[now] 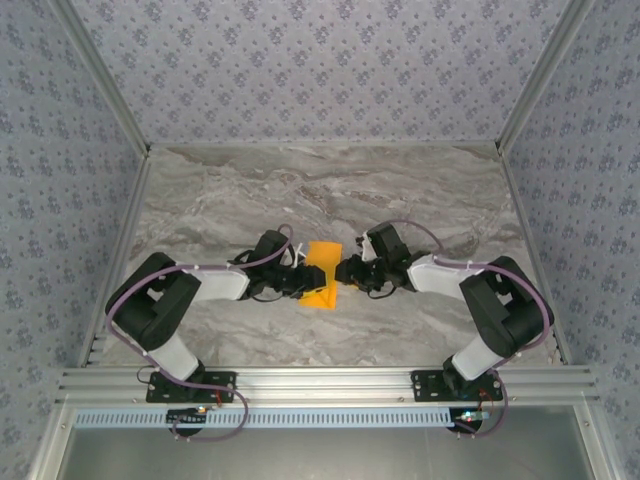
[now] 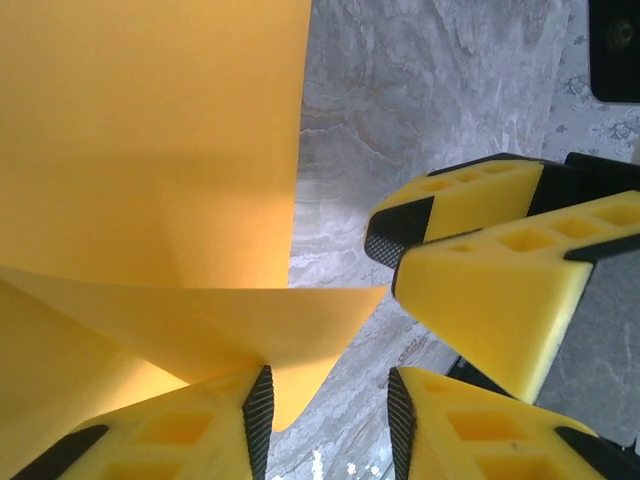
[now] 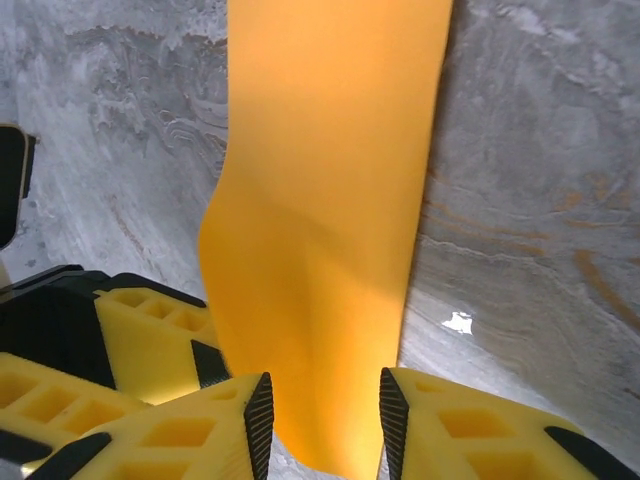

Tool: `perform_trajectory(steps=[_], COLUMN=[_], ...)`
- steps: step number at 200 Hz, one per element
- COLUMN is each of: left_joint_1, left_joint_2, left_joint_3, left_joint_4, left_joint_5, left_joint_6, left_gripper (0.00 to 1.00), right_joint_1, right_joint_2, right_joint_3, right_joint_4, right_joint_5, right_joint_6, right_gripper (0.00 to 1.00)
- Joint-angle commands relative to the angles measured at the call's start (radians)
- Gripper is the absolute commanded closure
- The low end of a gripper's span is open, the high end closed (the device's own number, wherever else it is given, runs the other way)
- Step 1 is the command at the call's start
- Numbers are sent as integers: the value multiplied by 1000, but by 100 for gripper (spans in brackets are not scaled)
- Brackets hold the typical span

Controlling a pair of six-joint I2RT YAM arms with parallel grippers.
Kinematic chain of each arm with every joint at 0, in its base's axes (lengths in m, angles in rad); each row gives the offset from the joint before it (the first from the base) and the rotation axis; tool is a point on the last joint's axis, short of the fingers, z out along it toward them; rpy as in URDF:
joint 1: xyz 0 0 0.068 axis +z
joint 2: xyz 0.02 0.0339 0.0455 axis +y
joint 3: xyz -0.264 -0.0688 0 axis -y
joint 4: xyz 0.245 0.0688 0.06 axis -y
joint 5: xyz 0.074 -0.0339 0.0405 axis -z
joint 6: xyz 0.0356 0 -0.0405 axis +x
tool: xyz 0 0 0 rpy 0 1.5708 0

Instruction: Fold a paper plane with a square sheet of paper (pick it up from the middle)

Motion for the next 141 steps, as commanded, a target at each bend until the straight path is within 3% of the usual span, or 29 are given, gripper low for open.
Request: perform_trajectory(steps=[1, 79, 141], left_joint_1=[-4, -4, -2], left_joint_2=[13, 15, 34], left_joint_3=[24, 18, 18], left_joint_4=[22, 11, -6], left_joint_5=[15, 5, -7], left_joint_6=[16, 22, 41], left_gripper=[68, 80, 88], right_joint_1=[8, 38, 21], right_joint_2=[4, 89, 14], right_joint_3=[2, 62, 18], right_joint_4=[50, 69, 42], right_joint_5=[-38, -78, 20], right_joint_6=[4, -11, -2], right_gripper=[62, 65, 72])
